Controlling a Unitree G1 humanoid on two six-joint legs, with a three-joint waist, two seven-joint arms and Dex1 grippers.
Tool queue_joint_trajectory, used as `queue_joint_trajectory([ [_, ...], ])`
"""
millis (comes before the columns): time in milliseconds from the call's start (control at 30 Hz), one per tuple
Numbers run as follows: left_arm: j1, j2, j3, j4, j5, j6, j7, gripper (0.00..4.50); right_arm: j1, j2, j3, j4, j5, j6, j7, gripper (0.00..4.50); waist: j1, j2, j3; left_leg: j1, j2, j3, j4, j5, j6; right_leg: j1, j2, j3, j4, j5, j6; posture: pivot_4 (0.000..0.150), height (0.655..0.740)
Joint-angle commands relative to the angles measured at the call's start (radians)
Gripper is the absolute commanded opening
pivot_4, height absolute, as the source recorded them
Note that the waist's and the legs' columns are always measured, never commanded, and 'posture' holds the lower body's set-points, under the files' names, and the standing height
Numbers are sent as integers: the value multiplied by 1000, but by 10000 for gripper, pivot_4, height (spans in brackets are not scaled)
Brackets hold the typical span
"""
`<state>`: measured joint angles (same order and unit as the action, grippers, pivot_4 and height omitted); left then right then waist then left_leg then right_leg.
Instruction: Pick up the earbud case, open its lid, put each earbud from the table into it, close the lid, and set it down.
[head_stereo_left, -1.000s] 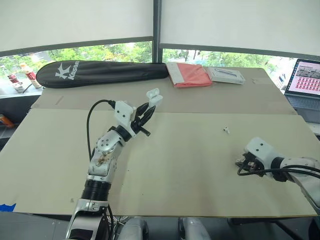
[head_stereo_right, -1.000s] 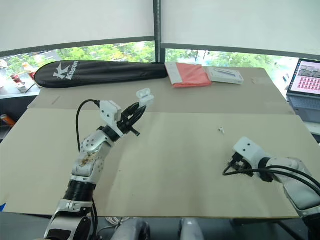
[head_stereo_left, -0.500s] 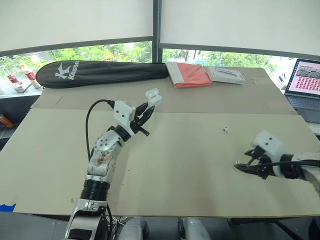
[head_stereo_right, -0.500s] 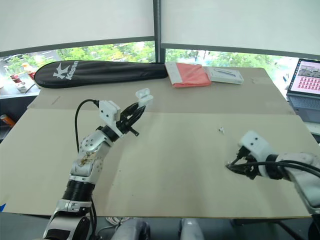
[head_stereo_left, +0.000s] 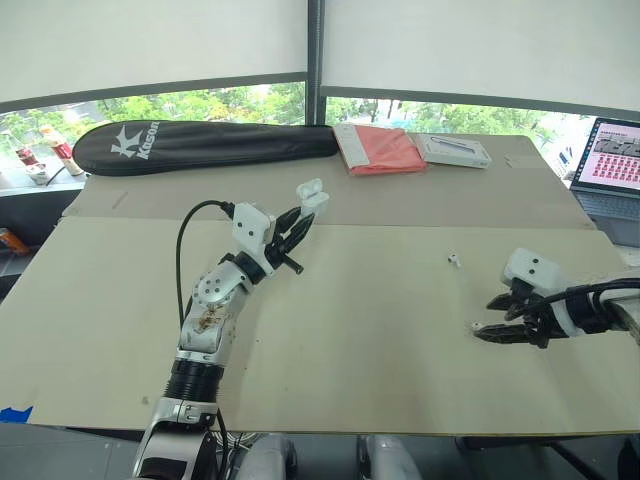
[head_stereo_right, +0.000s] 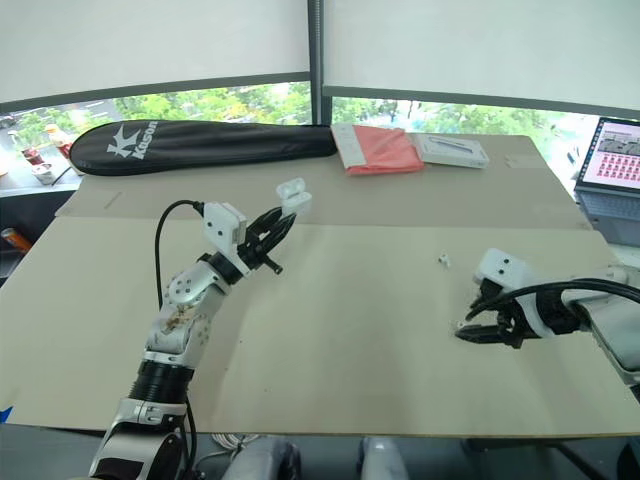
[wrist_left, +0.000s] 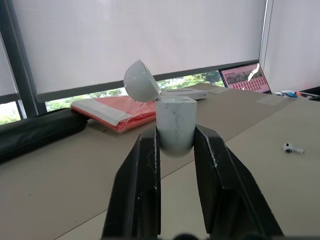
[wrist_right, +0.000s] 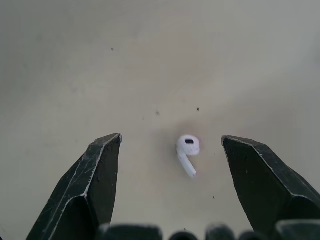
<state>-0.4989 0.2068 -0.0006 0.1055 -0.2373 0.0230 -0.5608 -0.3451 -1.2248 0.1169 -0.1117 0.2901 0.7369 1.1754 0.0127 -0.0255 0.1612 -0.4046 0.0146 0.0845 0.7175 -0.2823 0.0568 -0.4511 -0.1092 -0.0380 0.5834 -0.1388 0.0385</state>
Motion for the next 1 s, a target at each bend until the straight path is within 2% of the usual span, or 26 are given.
queue_joint_trajectory([
  [33,7,-5,-1,-46,-2,-20,9,4628,-38,1,35,35,-54,-50,25,35747,0,0,0,0,0,0,0,0,0,0,0,0,0,0,0,1500,7400],
  [367,41,-1,-5,-100,-1,6,31,4628,-108,46,154,121,-221,-214,65,35747,0,0,0,0,0,0,1,0,0,0,0,0,1,0,0,1500,7400],
  [1000,95,-19,-20,-145,21,4,94,4628,-180,119,198,167,-330,-223,145,35747,0,0,0,0,0,0,1,0,0,0,0,0,2,0,0,1500,7400],
])
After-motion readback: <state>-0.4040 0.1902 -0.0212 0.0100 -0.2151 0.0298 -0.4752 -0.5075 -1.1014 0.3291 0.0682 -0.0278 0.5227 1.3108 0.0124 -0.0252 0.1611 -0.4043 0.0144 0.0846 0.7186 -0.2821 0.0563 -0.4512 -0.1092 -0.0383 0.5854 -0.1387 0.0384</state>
